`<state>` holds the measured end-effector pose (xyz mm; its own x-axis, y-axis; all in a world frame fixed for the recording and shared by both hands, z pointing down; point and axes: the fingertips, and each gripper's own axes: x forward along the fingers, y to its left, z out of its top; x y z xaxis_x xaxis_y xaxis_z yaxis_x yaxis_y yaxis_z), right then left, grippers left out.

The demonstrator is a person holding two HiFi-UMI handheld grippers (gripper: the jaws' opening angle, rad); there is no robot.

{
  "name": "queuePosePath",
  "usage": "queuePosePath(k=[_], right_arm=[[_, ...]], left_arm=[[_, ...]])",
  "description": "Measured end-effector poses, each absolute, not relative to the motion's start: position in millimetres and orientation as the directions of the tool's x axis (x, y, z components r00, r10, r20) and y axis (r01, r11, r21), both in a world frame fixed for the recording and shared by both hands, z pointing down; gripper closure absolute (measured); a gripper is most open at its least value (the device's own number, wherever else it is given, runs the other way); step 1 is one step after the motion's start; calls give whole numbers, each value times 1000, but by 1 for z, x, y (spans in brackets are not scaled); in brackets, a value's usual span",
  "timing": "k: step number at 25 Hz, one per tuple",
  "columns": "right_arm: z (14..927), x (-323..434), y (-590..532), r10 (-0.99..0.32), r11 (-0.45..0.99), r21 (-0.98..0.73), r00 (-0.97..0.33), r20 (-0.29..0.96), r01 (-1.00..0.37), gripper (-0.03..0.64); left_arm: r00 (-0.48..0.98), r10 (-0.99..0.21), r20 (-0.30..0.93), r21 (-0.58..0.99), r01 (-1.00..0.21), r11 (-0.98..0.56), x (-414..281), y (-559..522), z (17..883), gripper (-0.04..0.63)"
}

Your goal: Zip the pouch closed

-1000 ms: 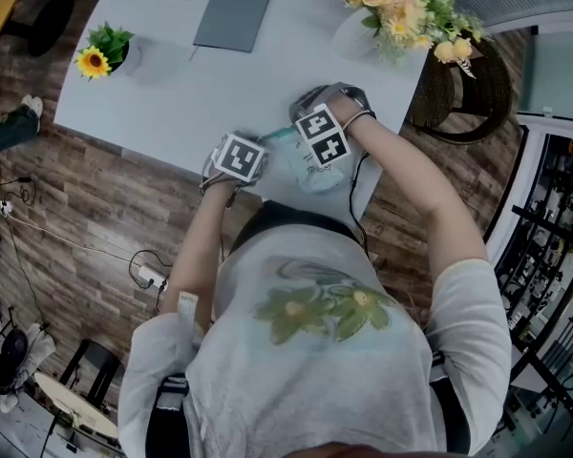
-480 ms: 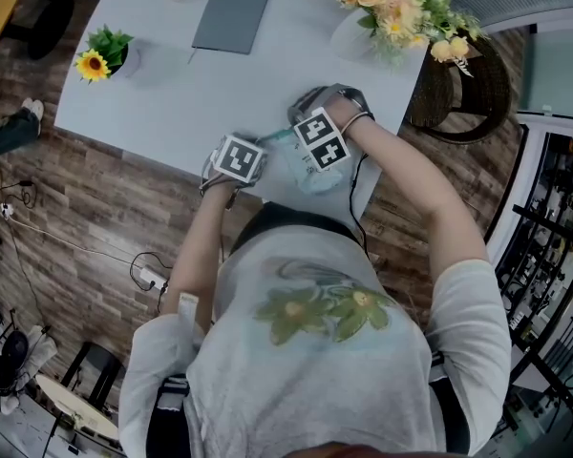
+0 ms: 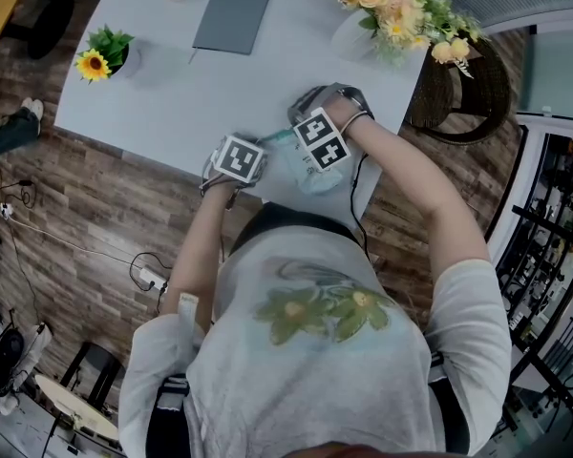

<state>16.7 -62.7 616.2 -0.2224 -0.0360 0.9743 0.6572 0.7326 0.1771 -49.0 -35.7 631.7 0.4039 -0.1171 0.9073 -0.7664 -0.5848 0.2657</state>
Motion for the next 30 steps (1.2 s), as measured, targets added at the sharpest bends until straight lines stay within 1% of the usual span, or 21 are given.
queuePosePath(k=[9,13,18,20,24,27,30], right_arm=[[616,24,-67,-41,741,173,-213,976,649,600],[615,24,-67,-38,745,174,-220,975,644,600],[618,29,-69,-85,682,194,-187,979,705,600],[618,30,-70,-82,691,192,-188,979,697,600],[618,34,-70,-72,718,185,-192,979,671,600],[618,34,-71,-66,732,183,-200,978,656,600],[619,34,-71,-79,714,192,-196,978,673,600]], left_arm=[[415,-111,903,280,-764,-581,-48,-35,634,571],[371,-132,919,226,-772,-594,-56,-40,630,572],[375,-132,918,230,-770,-595,-55,-41,630,572],[366,-132,921,222,-773,-594,-57,-41,630,572],[414,-114,903,276,-762,-586,-47,-35,635,572],[417,-116,901,275,-758,-591,-46,-36,632,572],[421,-123,899,272,-755,-596,-45,-38,632,572]])
